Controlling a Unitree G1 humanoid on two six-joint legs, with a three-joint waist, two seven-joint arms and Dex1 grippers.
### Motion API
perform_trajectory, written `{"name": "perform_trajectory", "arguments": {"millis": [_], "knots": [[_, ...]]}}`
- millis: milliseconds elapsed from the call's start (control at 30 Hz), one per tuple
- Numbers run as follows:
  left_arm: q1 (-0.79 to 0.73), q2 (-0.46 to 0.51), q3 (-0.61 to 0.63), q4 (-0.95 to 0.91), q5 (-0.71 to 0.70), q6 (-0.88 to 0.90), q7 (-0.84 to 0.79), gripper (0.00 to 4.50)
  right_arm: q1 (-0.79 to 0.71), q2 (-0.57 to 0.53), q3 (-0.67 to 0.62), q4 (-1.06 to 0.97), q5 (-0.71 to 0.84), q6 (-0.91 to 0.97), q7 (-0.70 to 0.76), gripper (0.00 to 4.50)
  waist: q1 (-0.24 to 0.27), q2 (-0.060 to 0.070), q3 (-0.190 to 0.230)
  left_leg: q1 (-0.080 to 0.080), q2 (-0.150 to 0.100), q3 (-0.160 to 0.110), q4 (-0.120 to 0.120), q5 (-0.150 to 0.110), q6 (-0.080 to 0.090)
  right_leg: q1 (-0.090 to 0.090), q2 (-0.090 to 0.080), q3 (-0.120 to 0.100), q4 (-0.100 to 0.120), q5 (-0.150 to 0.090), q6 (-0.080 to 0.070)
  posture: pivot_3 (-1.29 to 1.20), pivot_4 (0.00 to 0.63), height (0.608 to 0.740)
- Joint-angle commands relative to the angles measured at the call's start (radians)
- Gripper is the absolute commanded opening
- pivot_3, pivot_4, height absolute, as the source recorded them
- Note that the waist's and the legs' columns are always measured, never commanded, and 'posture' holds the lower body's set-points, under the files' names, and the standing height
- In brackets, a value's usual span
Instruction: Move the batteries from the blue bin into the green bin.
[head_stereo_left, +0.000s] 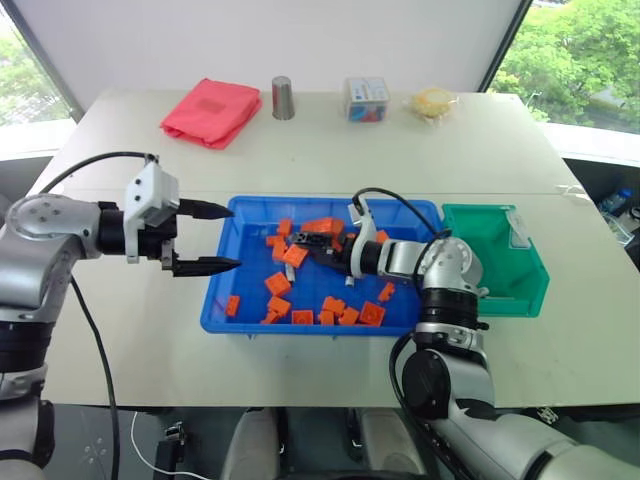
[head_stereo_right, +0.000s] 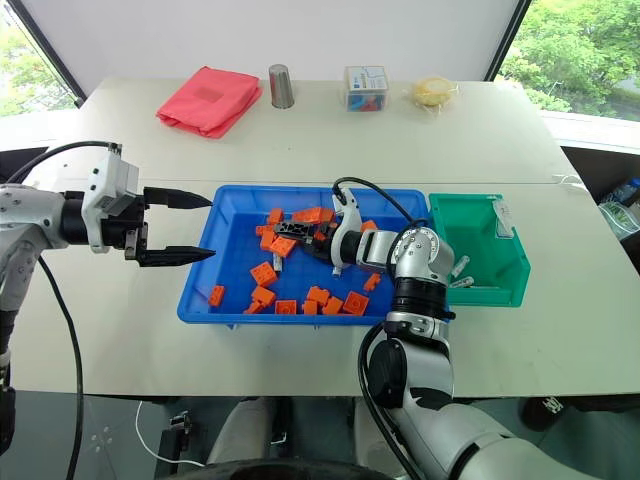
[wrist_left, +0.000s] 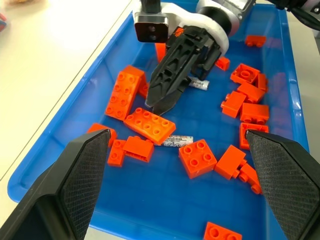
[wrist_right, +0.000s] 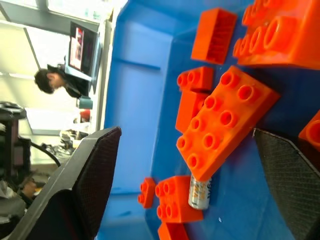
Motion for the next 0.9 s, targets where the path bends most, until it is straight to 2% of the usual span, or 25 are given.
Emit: {"name": "perform_trajectory", "arguments": {"millis": [33,100,167,333,367,533,700,767,833,900], "knots": [[-0.026,0.009,0.024,-0.007,0.001,-0.022,0.000,4.50,-0.015,0.028,-0.006,0.084,0.004,-0.060,-0.045,4.46,-0.009,0.000,0.000,0.000,0.000,0.000,0.000,0.000,0.000,0.000,0.000,0.000,0.000,0.000,0.000,0.00,0.150,0.736],[-0.032,0.006,0.019,-0.004,0.004,-0.026,0.001,4.50,-0.021,0.033,0.006,0.117,0.008,-0.100,-0.055,3.94,-0.017,0.000,0.000,0.000,0.000,0.000,0.000,0.000,0.000,0.000,0.000,-0.001,0.000,0.000,0.000,0.00,0.150,0.736],[-0.040,0.004,0.015,0.001,0.006,-0.026,0.001,4.50,-0.032,0.034,0.015,0.139,0.020,-0.124,-0.059,3.15,-0.019,0.000,0.000,0.000,0.000,-0.001,-0.001,0.000,0.000,0.000,0.000,-0.001,0.000,0.000,0.000,0.00,0.150,0.736],[-0.047,0.005,0.014,0.011,0.009,-0.032,-0.003,4.50,-0.064,0.025,0.031,0.150,0.051,-0.133,-0.067,0.47,-0.028,0.000,0.000,0.000,0.001,-0.002,-0.002,0.000,0.000,-0.001,0.000,0.000,0.000,0.000,0.000,0.00,0.150,0.736],[-0.047,0.005,0.014,0.013,0.010,-0.034,-0.003,4.50,-0.067,0.023,0.038,0.147,0.057,-0.130,-0.063,0.05,-0.029,0.000,0.000,0.000,0.001,-0.002,-0.002,0.000,0.000,-0.001,0.000,0.000,0.000,0.000,0.000,0.00,0.150,0.736],[-0.049,-0.003,0.008,0.019,0.013,-0.040,0.001,4.50,-0.110,0.064,0.098,0.111,0.078,-0.132,-0.055,0.05,-0.034,0.000,0.000,-0.001,0.001,-0.002,-0.002,0.000,0.000,-0.001,0.000,0.000,0.000,0.000,0.000,0.00,0.150,0.736],[-0.058,-0.007,0.004,0.024,0.015,-0.037,-0.001,4.50,-0.104,0.035,0.307,-0.017,0.062,-0.144,0.042,0.05,-0.043,0.000,0.000,-0.001,0.000,-0.002,-0.003,0.000,0.000,-0.002,-0.001,-0.001,0.000,0.000,0.000,0.00,0.150,0.736],[-0.059,-0.007,0.005,0.022,0.015,-0.035,-0.001,4.50,-0.092,-0.054,0.455,-0.112,0.008,-0.196,0.106,0.05,-0.043,0.000,0.000,-0.002,0.001,-0.003,-0.003,0.000,0.000,-0.003,0.000,0.000,0.000,0.000,0.000,0.00,0.150,0.736],[-0.056,-0.004,0.006,0.019,0.013,-0.032,-0.002,4.50,-0.072,-0.233,0.681,-0.260,-0.093,-0.302,0.213,0.05,-0.037,0.001,0.001,-0.002,0.000,-0.003,-0.003,0.000,0.000,-0.003,-0.001,-0.001,-0.001,0.000,0.000,0.00,0.150,0.736],[-0.052,-0.003,0.007,0.017,0.013,-0.031,-0.003,4.50,-0.049,-0.383,0.792,-0.394,-0.115,-0.329,0.294,0.05,-0.027,0.001,0.001,-0.003,-0.001,-0.003,-0.003,0.000,0.000,-0.002,-0.003,-0.001,-0.002,0.000,0.000,0.00,0.150,0.736]]}}
